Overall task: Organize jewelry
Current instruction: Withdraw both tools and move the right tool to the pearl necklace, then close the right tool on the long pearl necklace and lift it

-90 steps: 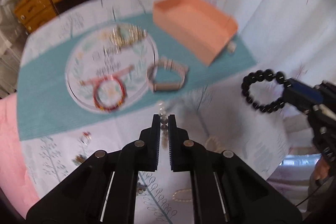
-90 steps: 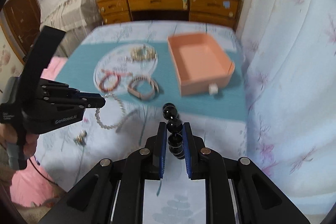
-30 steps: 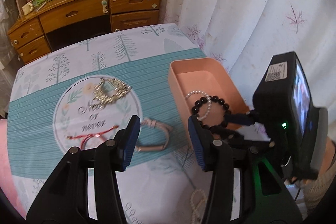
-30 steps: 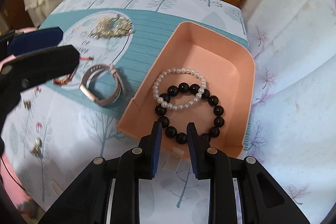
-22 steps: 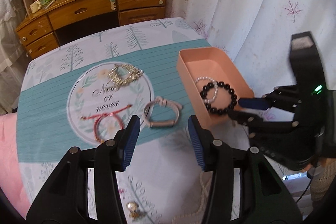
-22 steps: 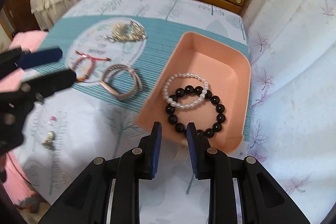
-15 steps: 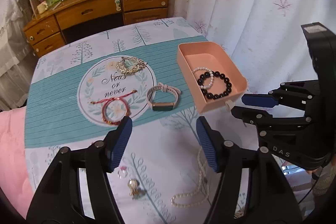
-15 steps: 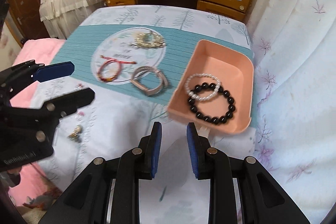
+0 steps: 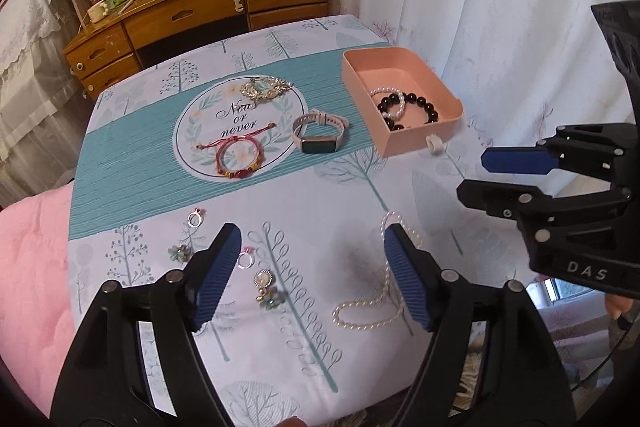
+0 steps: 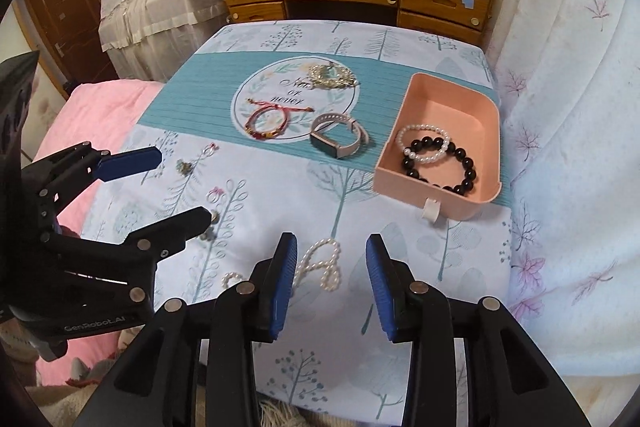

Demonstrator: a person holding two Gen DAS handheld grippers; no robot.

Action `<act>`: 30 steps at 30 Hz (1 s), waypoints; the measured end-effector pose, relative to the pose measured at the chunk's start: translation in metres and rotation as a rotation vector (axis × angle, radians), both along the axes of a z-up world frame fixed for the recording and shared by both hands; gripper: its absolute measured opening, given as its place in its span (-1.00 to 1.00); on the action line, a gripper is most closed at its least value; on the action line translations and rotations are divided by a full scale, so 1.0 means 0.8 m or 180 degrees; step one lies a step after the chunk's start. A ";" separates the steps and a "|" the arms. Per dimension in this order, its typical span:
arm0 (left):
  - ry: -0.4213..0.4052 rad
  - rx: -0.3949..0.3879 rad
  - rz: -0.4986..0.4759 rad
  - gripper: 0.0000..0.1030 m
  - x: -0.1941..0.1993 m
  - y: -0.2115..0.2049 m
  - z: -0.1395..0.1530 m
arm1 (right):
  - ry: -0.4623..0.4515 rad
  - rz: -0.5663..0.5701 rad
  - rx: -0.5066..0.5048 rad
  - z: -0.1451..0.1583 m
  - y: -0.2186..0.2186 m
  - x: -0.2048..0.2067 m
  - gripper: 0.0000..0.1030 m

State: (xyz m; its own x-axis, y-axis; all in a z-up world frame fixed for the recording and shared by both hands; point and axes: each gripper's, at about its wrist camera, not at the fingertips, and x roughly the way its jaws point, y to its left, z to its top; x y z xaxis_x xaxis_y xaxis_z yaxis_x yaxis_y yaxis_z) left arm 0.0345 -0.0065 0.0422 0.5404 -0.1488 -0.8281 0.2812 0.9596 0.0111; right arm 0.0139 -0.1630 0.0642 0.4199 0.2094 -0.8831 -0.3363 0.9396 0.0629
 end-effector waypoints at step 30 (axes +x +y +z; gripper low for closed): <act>0.0788 -0.0392 0.0708 0.57 0.028 0.159 -0.093 | 0.1479 -0.0692 0.0230 -0.177 0.002 0.076 0.24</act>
